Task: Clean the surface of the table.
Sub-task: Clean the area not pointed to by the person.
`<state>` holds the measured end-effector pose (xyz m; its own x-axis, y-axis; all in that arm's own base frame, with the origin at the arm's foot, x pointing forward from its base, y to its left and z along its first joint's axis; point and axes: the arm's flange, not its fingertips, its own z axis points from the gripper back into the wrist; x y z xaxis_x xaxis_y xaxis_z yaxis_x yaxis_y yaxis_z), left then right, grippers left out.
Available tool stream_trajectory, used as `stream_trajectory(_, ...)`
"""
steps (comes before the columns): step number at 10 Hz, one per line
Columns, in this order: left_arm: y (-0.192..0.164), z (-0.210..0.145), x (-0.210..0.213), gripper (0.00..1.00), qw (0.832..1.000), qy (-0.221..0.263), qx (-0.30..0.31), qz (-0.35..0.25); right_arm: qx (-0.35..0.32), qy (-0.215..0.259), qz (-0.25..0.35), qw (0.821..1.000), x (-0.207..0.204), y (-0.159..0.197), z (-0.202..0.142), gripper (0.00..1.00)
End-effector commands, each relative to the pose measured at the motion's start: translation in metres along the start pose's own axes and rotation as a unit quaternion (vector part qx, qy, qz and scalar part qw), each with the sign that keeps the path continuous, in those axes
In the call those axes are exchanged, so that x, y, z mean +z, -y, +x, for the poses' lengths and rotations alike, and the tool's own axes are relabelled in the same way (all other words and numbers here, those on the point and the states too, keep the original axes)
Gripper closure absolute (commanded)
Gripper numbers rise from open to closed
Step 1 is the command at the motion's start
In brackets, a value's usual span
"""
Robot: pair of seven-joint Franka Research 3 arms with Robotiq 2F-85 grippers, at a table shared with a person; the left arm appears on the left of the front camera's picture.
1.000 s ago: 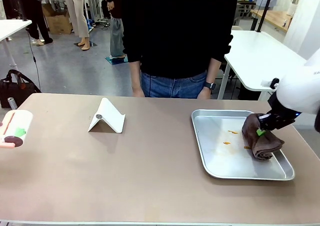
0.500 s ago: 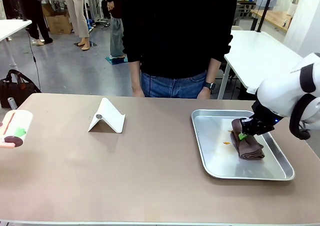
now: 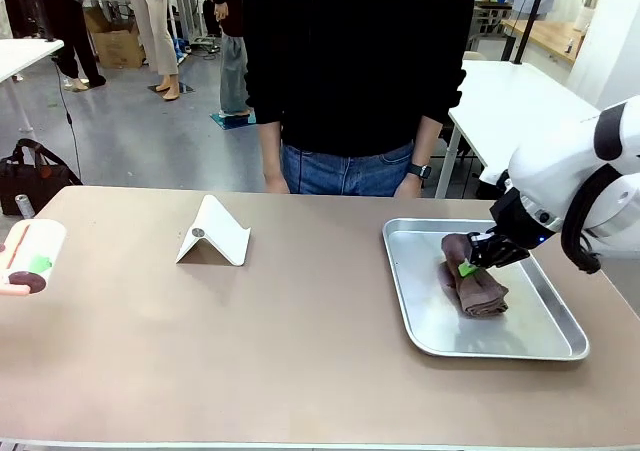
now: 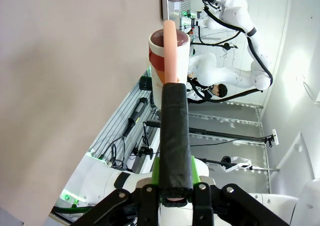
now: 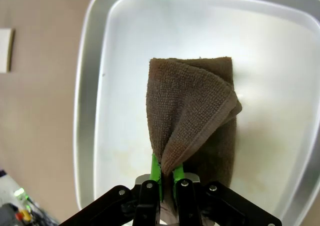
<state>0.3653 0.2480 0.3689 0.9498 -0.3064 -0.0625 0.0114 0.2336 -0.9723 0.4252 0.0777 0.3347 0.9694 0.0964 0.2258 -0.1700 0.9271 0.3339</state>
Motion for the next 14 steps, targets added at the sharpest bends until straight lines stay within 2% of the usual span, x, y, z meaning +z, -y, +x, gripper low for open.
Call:
stream_trajectory(1, 0.006, 0.000, 0.000, 0.78, 1.000, 0.007, 0.002, -0.010, 0.028, -0.016, 0.025, 0.999, -0.015, -0.006, 0.002, 0.89)
stream_trajectory(4, 0.006, 0.000, 0.000, 0.78, 1.000, 0.007, 0.002, -0.010, 0.058, -0.035, 0.028, 0.997, -0.030, -0.022, 0.000, 0.89)
stream_trajectory(6, 0.006, 0.000, 0.000, 0.78, 1.000, 0.007, 0.002, -0.010, 0.089, -0.034, -0.001, 0.995, -0.039, -0.029, 0.000, 0.89)
stream_trajectory(9, 0.006, 0.000, 0.000, 0.78, 1.000, 0.007, 0.002, -0.010, 0.091, -0.011, -0.053, 0.994, -0.036, -0.017, 0.002, 0.89)
stream_trajectory(14, 0.006, 0.000, 0.000, 0.78, 1.000, 0.007, 0.002, -0.010, 0.057, 0.012, -0.069, 0.996, -0.026, 0.007, 0.007, 0.89)
